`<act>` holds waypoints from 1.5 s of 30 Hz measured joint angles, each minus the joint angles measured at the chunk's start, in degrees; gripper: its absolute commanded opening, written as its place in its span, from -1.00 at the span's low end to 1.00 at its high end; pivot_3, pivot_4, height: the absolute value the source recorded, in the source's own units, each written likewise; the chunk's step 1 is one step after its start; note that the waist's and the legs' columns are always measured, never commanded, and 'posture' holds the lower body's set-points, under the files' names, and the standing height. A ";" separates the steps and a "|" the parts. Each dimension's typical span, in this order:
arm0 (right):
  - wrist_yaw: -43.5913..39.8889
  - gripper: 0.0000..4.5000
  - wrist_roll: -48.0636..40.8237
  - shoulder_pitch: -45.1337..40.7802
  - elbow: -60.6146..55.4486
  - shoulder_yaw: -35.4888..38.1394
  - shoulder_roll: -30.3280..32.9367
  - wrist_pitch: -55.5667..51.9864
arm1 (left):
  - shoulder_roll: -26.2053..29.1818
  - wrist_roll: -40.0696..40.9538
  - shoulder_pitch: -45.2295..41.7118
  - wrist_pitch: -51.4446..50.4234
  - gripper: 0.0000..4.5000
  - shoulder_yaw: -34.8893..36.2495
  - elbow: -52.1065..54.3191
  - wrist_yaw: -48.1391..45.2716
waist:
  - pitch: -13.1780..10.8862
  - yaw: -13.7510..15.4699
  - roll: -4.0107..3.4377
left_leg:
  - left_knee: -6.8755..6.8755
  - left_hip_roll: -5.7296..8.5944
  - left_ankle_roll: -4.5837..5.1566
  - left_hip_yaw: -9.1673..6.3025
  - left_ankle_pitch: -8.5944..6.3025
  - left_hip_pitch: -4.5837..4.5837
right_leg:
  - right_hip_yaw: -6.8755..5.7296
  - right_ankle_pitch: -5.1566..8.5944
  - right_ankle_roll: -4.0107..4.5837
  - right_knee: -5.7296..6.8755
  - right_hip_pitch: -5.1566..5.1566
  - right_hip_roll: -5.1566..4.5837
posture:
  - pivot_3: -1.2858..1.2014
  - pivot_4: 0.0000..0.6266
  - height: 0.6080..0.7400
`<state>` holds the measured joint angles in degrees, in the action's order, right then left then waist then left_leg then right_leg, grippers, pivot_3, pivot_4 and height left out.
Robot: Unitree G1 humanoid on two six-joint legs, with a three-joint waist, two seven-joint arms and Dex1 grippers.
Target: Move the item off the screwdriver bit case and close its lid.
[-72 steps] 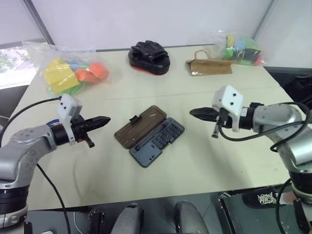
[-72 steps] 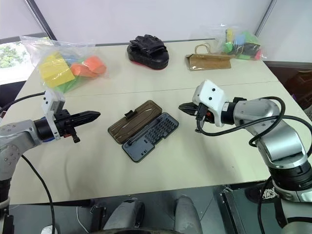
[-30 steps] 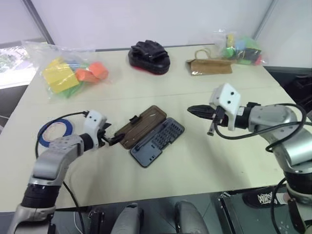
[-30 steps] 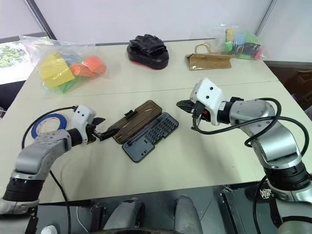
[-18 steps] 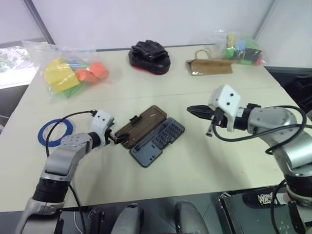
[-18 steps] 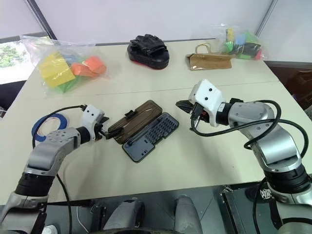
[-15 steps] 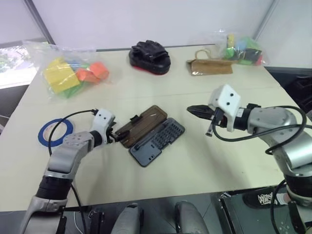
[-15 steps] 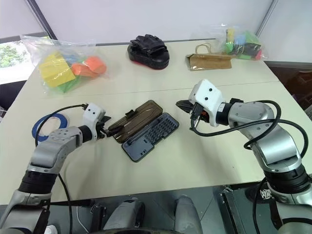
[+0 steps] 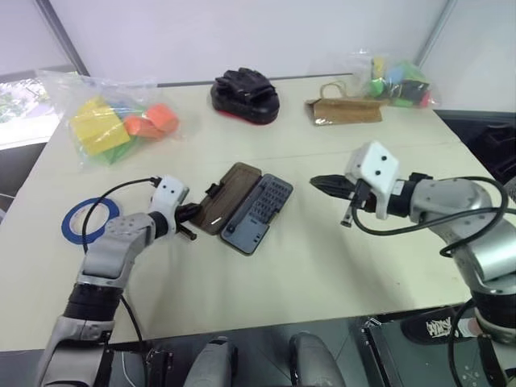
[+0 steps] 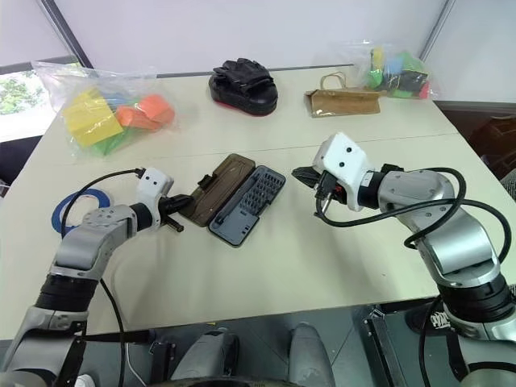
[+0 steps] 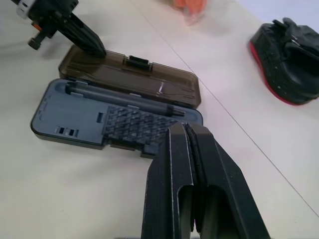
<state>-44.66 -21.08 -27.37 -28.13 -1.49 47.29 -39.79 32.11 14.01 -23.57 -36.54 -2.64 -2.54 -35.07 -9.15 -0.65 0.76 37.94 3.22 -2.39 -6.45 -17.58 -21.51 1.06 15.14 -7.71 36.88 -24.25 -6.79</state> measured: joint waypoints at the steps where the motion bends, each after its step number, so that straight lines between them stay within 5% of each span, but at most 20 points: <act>1: 0.01 -1.00 0.00 0.00 0.00 0.00 0.00 -0.02 | 0.27 -0.30 -0.34 0.51 -0.97 -0.39 -0.46 -0.73 | 0.00 0.00 0.00 | 0.00 0.00 0.00 0.00 0.00 0.00 | 0.00 0.00 0.00 -0.01 0.00 0.00 | 0.03 -0.52 1.00; 9: 0.17 -1.00 0.11 -0.43 0.28 0.02 0.04 -0.27 | 5.55 -7.29 -9.30 18.43 -0.97 -10.08 -12.29 -19.02 | 0.00 0.58 0.00 | 0.06 0.05 -0.26 0.06 0.14 -0.28 | -0.13 0.00 0.00 -0.25 -0.02 -0.01 | 0.03 -0.52 1.00; 23: 1.09 -1.00 0.05 -0.70 -0.67 0.58 0.86 -1.61 | -11.48 -16.83 -33.84 48.92 -0.97 -16.11 -53.55 -28.08 | -0.02 1.21 0.04 | 0.31 0.15 -0.23 0.01 0.14 -0.81 | -0.28 -0.25 -0.43 -0.66 -0.12 -0.04 | 0.03 -0.52 1.00; 45: 1.40 -1.00 0.08 0.10 -1.08 1.87 1.02 -2.19 | -13.85 -19.12 -35.86 59.48 -0.97 -12.90 -62.90 -29.05 | -0.02 -0.09 0.04 | 0.32 0.15 -0.23 -0.06 0.14 -0.81 | -0.30 -0.25 -0.44 -0.57 -0.15 -0.03 | 0.03 -0.52 1.00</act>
<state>-43.27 -20.99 -27.27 -29.21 0.38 48.31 -41.98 18.26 -5.11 -59.43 22.94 -15.54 -65.44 -64.12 -9.18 -0.73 0.80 38.26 3.37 -2.62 -6.52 -17.44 -22.33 0.75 14.89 -8.15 36.31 -24.40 -6.82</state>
